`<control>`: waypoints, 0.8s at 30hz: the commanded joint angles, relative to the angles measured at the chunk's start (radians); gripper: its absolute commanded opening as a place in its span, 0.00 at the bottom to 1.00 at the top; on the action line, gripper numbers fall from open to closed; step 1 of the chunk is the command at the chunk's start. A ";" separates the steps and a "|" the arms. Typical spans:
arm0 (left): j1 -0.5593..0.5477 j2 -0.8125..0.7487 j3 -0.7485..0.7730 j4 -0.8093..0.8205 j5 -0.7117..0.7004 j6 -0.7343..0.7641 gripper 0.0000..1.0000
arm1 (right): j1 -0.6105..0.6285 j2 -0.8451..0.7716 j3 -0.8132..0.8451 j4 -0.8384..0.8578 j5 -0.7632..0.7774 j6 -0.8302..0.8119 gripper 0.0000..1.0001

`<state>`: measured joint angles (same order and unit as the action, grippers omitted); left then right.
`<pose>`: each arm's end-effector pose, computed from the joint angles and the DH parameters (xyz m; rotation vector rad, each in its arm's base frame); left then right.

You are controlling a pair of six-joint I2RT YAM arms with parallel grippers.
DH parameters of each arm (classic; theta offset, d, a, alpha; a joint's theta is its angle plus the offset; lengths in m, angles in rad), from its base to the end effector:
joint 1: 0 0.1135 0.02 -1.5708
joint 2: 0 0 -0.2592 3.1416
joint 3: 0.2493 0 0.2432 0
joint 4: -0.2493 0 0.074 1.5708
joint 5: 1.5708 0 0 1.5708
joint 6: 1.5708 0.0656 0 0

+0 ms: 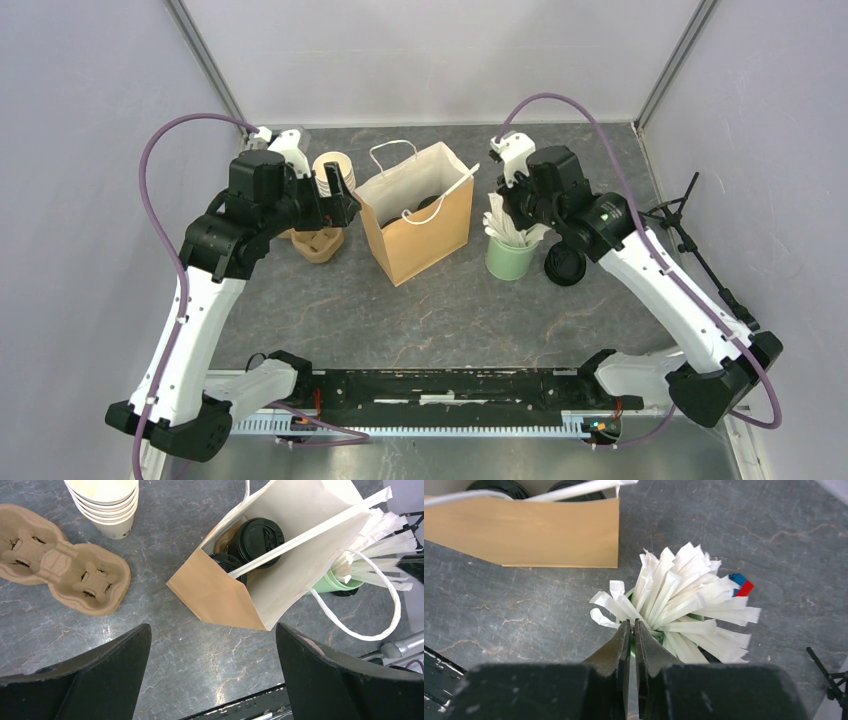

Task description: Pack the takeout coffee

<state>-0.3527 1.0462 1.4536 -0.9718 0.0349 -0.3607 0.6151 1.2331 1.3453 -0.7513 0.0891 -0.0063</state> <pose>0.1876 -0.0715 0.4117 0.0122 2.1692 -0.4524 0.2267 0.1530 0.3610 -0.6304 2.1259 0.2398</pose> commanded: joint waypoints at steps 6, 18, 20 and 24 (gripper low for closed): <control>0.007 -0.004 -0.012 0.014 0.008 0.040 1.00 | 0.002 0.035 0.400 -0.207 0.028 0.074 0.11; 0.006 -0.003 -0.028 0.037 0.035 0.030 1.00 | 0.001 -0.031 0.566 -0.110 0.074 0.217 0.10; 0.006 -0.004 -0.023 0.037 0.034 0.034 1.00 | 0.001 -0.071 0.533 -0.033 0.091 0.217 0.10; 0.006 -0.002 -0.015 0.036 0.036 0.033 1.00 | 0.002 -0.110 0.486 0.092 0.095 0.218 0.09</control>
<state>-0.3527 1.0519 1.4250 -0.9688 0.0582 -0.3611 0.6151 1.1713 1.8576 -0.8452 0.1516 0.1890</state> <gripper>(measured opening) 0.994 0.097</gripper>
